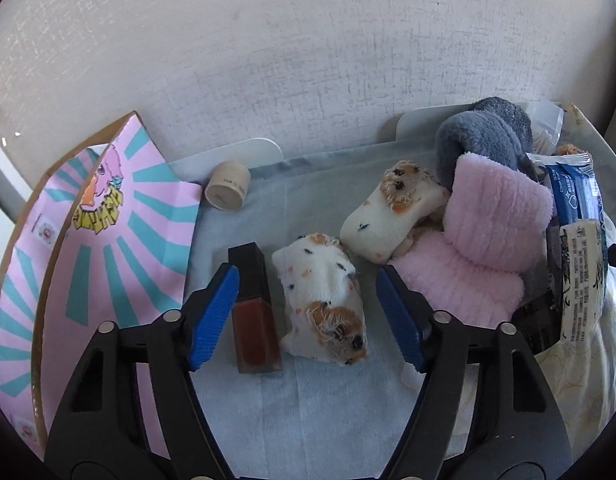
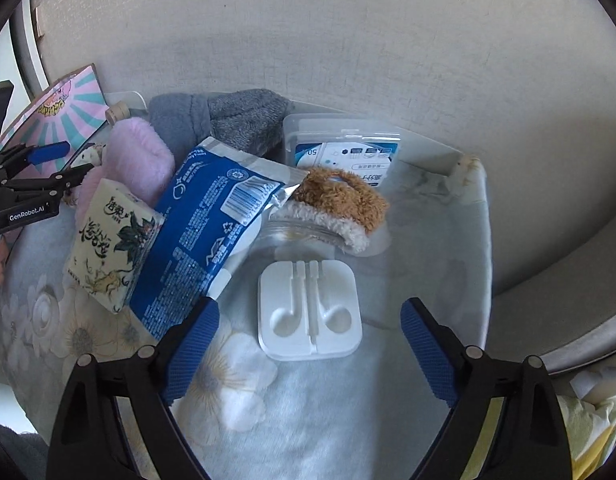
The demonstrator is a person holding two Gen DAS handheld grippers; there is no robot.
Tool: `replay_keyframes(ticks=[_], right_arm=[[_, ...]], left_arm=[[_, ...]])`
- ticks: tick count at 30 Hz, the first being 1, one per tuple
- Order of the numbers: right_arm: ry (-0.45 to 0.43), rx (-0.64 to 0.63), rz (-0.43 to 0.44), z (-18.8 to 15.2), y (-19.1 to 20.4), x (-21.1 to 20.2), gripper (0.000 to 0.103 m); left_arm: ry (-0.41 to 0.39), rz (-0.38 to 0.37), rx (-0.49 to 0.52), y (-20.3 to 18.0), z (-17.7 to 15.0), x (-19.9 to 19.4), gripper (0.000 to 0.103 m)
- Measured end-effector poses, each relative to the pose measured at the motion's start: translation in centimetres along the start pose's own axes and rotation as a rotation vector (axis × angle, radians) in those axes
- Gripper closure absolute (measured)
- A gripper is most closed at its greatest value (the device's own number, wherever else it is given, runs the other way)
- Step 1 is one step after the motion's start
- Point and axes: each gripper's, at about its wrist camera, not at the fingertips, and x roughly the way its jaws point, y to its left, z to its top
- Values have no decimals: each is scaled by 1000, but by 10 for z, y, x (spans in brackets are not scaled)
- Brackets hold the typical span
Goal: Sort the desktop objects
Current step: 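Grasp the white patterned sock with left tool while right tool grasps white earphone case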
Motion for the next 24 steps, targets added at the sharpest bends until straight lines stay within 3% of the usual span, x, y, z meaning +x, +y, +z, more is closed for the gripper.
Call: replay_keyframes(ticks=[4, 11, 17, 24], right_arm=[[17, 24, 22, -2, -9, 8, 22], [37, 23, 64, -13, -16, 14, 49], [19, 63, 46, -17, -18, 1, 49], [20, 122, 40, -21, -22, -34, 49]], left_arm=[[33, -20, 16, -1, 1, 8, 58], [60, -59, -11, 3, -4, 15, 73], [76, -82, -47, 11, -1, 8, 77], [90, -81, -43, 12, 8, -26, 77]])
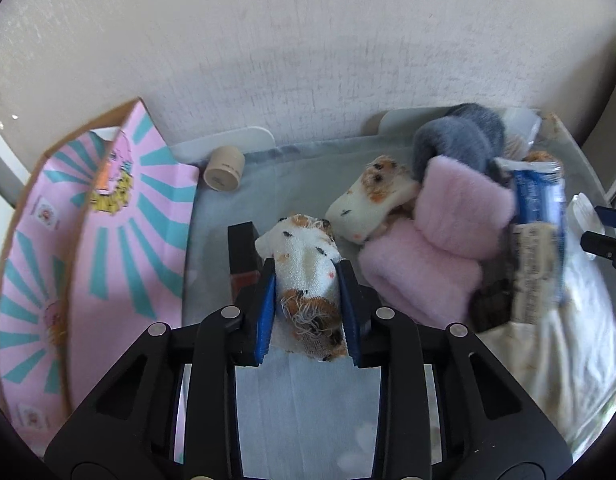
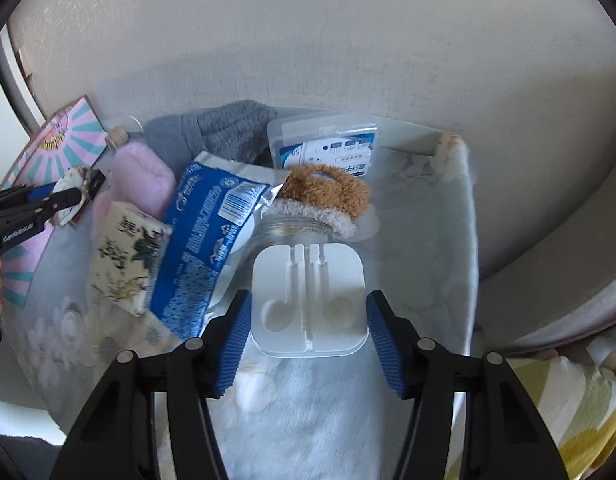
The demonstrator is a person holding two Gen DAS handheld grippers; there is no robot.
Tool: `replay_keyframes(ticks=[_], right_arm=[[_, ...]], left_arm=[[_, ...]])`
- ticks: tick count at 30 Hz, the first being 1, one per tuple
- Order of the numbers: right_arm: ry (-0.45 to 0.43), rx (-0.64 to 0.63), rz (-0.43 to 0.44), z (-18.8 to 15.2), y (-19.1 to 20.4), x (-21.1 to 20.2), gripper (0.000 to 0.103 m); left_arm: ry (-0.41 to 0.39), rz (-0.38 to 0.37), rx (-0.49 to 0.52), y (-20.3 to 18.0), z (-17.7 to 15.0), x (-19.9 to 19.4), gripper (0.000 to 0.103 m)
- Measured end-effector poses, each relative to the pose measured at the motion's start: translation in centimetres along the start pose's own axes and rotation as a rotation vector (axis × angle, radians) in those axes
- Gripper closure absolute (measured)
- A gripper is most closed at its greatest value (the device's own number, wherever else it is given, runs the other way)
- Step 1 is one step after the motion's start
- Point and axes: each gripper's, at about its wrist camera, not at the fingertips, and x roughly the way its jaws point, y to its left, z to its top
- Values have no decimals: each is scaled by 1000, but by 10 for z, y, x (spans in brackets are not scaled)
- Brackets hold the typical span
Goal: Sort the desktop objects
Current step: 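Grasp the white patterned sock with left tool while right tool grasps white earphone case, then carry both items into the cardboard box and open both tools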
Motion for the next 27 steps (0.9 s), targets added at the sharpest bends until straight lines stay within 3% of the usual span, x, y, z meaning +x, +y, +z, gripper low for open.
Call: replay_keyframes(ticks=[4, 10, 27], right_arm=[[4, 0, 3, 6, 5, -14, 49], [-18, -62, -15, 24, 40, -31, 49], [-116, -125, 11, 82, 90, -82, 49]], left_arm=[[29, -73, 15, -1, 13, -29, 77], [17, -119, 48, -1, 15, -64, 77], [-83, -154, 62, 40, 55, -143, 77]])
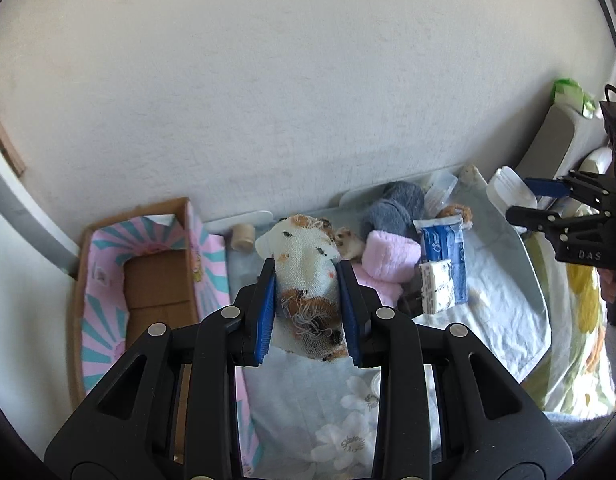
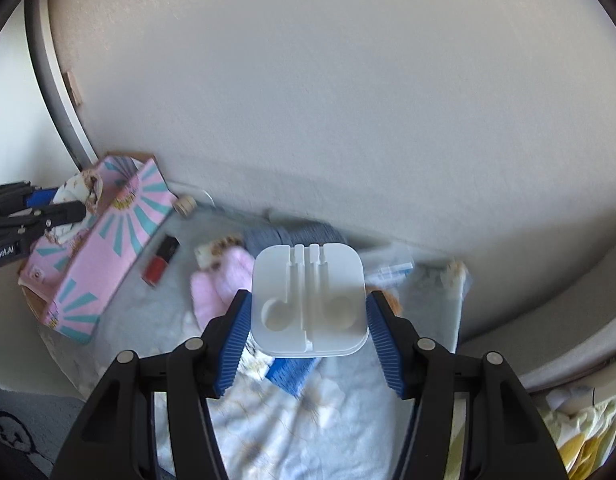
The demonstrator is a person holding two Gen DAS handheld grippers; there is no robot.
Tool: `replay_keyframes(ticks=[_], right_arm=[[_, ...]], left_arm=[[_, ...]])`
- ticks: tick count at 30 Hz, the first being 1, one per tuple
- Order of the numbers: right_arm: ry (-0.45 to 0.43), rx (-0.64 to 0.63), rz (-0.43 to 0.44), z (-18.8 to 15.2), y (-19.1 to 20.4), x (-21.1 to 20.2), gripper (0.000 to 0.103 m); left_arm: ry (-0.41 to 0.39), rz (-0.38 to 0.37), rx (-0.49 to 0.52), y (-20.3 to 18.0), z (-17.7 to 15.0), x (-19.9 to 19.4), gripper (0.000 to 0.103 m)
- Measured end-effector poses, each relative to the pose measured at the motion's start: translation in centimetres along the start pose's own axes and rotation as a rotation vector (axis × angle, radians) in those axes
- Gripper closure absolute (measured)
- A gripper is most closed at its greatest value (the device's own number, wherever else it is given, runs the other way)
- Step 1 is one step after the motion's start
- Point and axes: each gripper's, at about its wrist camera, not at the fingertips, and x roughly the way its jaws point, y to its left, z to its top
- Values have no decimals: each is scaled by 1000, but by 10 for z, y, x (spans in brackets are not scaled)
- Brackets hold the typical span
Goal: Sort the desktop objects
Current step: 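Carry both items into the cardboard box and open both tools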
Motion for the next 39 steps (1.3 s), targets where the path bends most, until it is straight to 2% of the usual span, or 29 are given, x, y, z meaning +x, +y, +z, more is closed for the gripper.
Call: replay_keyframes(ticks=[10, 15, 20, 26, 31, 39], right_arm=[[-51, -153, 66, 63, 58, 6, 49], [-59, -212, 149, 92, 103, 24, 49], [-27, -269, 251, 112, 159, 52, 49], [52, -322, 335, 115, 221, 90, 49], [134, -410, 349, 109, 269, 125, 49], [221, -446, 353, 100, 299, 167, 49]], left_arm=[[-2, 77, -69, 55, -2, -19, 77], [13, 117, -83, 81, -14, -23, 77], [68, 151, -126, 110, -33, -16, 77], [139, 177, -200, 143, -56, -4, 77], [186, 167, -229, 157, -73, 12, 77], [294, 130, -283, 173, -104, 48, 77]])
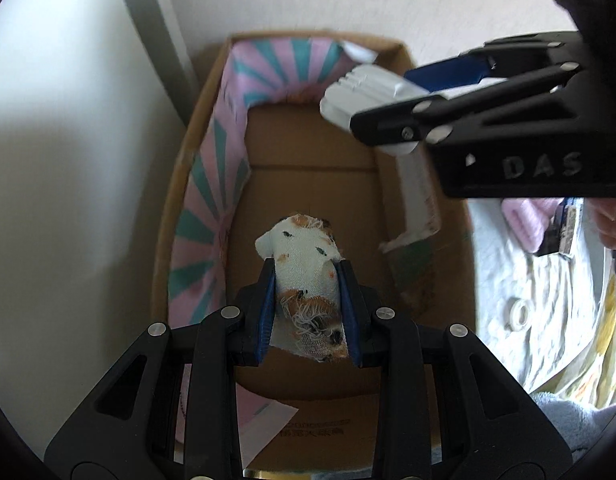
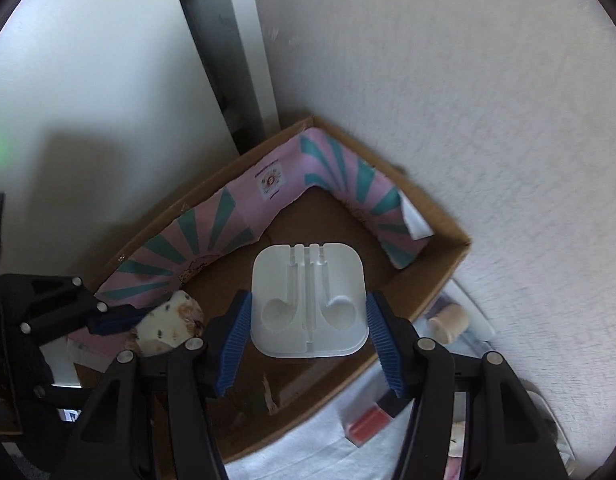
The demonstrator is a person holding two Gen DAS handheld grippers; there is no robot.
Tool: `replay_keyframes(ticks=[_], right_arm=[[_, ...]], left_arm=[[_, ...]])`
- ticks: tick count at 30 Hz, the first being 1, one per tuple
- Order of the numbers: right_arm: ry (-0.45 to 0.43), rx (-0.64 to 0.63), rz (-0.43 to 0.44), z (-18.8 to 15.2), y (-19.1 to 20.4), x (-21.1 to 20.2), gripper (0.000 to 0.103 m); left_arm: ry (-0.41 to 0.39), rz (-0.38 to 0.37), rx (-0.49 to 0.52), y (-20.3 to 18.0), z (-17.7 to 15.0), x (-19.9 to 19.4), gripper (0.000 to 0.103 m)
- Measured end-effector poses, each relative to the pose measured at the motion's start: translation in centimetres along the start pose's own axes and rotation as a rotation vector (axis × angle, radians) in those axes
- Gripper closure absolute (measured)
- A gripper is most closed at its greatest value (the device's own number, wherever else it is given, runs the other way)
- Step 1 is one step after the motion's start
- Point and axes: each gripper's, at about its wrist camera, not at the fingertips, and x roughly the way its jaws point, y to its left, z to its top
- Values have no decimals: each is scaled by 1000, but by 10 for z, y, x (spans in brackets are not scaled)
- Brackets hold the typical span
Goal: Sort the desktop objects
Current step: 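Carry both items into the cardboard box and open both tools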
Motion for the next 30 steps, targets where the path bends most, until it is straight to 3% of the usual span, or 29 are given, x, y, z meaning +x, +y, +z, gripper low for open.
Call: replay_keyframes(ticks=[11, 14, 15, 16, 17, 20, 30], right_arm=[[28, -7, -2, -2, 2, 15, 49], [20, 26, 12, 0, -2, 19, 48], [22, 49, 27, -1, -5, 19, 40], [27, 70, 34, -2, -8, 20, 33], [28, 82, 31, -3, -10, 20, 18], [-23, 76, 0, -7, -11, 15, 0], [-38, 85, -45, -17, -17, 8, 0]], left_arm=[[19, -10, 11, 3, -5, 8, 77], [14, -45, 17, 1, -4, 6, 67], [22, -56, 9, 1, -4, 7, 44], [23, -56, 4, 1, -4, 7, 1], [0, -49, 2, 0, -6, 4, 3], [-18, -58, 0, -6, -6, 1, 0], [-21, -27, 15, -17, -15, 2, 0]])
